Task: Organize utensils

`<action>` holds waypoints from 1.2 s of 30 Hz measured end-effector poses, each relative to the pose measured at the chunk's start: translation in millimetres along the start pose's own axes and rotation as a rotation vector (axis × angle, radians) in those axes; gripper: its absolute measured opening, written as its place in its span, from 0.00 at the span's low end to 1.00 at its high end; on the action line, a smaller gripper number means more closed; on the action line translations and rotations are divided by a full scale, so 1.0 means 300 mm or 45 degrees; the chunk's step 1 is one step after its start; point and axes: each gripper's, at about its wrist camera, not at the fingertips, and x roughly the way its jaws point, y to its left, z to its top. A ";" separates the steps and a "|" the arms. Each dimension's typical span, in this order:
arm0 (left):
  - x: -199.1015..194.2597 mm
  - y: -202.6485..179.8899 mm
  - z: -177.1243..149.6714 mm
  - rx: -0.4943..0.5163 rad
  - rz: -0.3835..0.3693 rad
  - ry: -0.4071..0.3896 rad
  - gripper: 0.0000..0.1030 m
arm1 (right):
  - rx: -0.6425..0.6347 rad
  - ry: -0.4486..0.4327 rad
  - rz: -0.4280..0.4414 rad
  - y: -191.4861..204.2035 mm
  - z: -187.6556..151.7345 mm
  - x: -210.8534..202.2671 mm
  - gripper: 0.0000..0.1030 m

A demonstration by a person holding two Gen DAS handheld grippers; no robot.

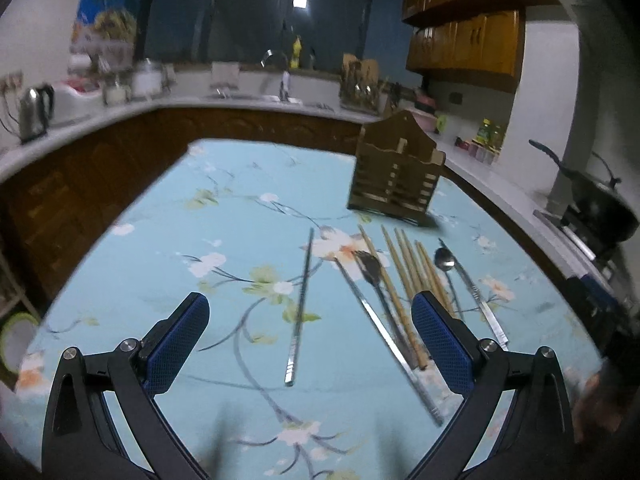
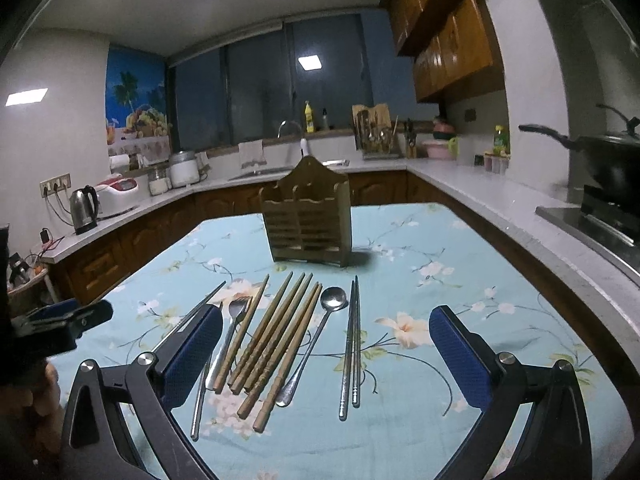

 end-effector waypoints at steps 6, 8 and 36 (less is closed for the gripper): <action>0.106 -0.020 0.077 -0.043 -0.114 0.113 0.88 | -0.036 0.051 0.028 -0.018 0.050 0.079 0.96; 0.136 -0.025 0.094 -0.057 -0.141 0.139 0.83 | -0.030 0.095 0.047 -0.029 0.071 0.119 0.93; 0.654 -0.157 0.175 0.043 -0.353 0.695 0.37 | 0.028 0.659 0.340 -0.158 0.104 0.759 0.40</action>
